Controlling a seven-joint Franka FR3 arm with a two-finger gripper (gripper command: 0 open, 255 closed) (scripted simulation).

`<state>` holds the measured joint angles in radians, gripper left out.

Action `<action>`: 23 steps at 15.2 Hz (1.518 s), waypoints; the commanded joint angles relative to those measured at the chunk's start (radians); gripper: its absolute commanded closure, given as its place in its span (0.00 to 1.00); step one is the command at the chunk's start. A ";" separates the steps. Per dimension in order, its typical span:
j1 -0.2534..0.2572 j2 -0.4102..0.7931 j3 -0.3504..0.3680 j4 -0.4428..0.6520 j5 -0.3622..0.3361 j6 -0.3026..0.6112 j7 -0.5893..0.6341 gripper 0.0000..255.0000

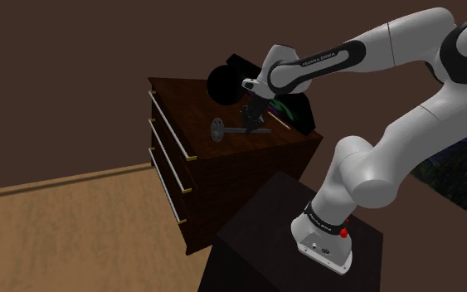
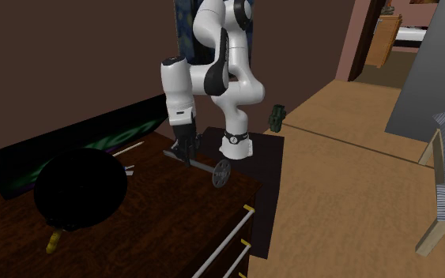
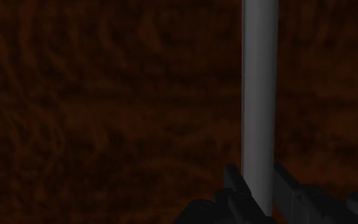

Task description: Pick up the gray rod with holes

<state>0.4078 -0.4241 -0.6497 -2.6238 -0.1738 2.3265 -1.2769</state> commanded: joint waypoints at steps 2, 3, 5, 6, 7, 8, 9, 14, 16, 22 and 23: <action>0.000 0.001 0.000 0.000 0.000 0.001 0.000 1.00; 0.000 0.000 0.000 0.000 0.000 0.001 0.000 1.00; 0.000 0.000 0.000 0.000 0.000 0.001 0.000 1.00; 0.000 0.000 0.000 0.000 0.000 0.000 0.000 1.00; -0.003 -0.010 0.006 0.007 -0.003 -0.016 0.005 1.00; -0.006 -0.020 0.012 0.014 -0.005 -0.033 0.009 1.00; -0.008 -0.029 0.017 0.021 -0.007 -0.049 0.012 1.00; -0.017 -0.070 0.043 0.061 -0.013 -0.128 0.028 1.00; -0.019 -0.084 0.053 0.078 -0.013 -0.159 0.033 1.00; -0.023 -0.114 0.075 0.127 -0.012 -0.236 0.045 1.00; -0.023 -0.114 0.075 0.127 -0.012 -0.236 0.045 1.00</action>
